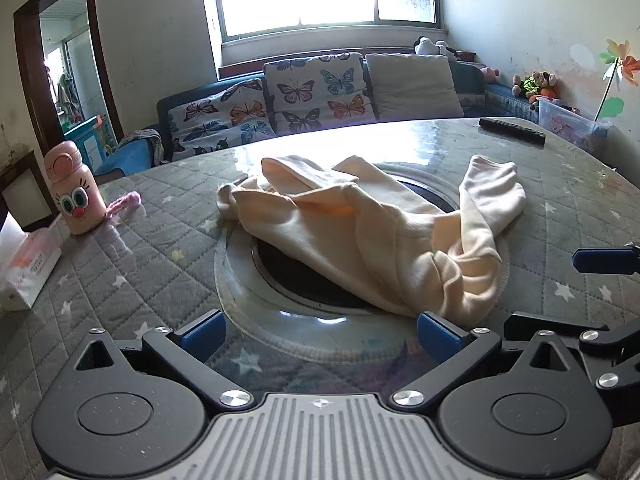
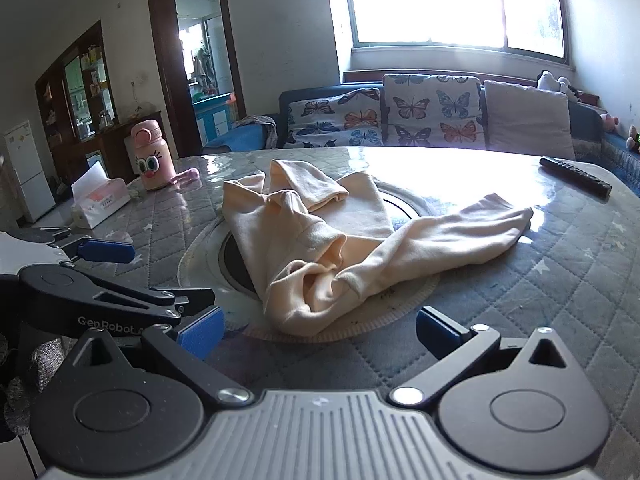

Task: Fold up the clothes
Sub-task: 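Approach the crumpled cream sweatshirt with both grippers open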

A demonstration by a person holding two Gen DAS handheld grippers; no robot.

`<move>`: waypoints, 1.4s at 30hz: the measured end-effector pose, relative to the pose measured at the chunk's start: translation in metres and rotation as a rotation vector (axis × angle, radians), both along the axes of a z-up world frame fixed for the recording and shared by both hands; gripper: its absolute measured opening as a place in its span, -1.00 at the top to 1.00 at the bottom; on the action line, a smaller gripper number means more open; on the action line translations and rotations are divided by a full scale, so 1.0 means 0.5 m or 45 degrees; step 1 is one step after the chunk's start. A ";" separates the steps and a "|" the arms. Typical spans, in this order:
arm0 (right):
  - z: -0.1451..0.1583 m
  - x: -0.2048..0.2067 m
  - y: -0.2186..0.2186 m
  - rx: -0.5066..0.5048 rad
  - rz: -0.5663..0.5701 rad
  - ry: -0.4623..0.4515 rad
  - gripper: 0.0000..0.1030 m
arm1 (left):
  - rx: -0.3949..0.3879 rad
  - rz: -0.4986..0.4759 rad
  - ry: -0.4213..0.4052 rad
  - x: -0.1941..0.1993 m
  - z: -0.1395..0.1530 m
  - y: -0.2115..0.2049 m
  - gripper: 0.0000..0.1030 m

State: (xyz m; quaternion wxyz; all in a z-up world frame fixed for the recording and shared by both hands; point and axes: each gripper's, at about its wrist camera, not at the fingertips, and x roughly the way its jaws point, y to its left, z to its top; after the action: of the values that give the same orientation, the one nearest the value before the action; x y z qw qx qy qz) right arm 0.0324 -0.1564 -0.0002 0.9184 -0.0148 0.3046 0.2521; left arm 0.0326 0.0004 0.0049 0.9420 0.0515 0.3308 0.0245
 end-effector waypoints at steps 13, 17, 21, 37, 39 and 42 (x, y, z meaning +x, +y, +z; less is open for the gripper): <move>-0.006 0.046 0.030 -0.035 0.018 0.019 -1.00 | 0.005 0.025 0.019 0.037 -0.007 0.026 -1.00; -0.003 0.063 0.042 -0.043 0.035 0.009 -1.00 | 0.007 0.041 0.014 0.049 -0.003 0.038 -1.00; -0.003 0.078 0.051 -0.051 0.051 0.007 -1.00 | 0.010 0.058 0.015 0.063 -0.001 0.047 -1.00; -0.002 0.112 0.064 -0.055 0.078 -0.004 -1.00 | 0.010 0.058 0.035 0.097 -0.005 0.054 -1.00; -0.001 0.116 0.065 -0.056 0.079 -0.007 -0.99 | 0.009 0.061 0.032 0.098 -0.003 0.057 -1.00; 0.003 0.124 0.069 -0.051 0.086 -0.014 -0.96 | 0.009 0.074 0.023 0.100 0.002 0.066 -1.00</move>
State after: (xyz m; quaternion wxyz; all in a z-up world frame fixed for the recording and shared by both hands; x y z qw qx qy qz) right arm 0.0944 -0.1221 0.0014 0.9105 -0.0448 0.3039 0.2768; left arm 0.0826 0.0331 0.0057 0.9377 0.0452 0.3404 0.0524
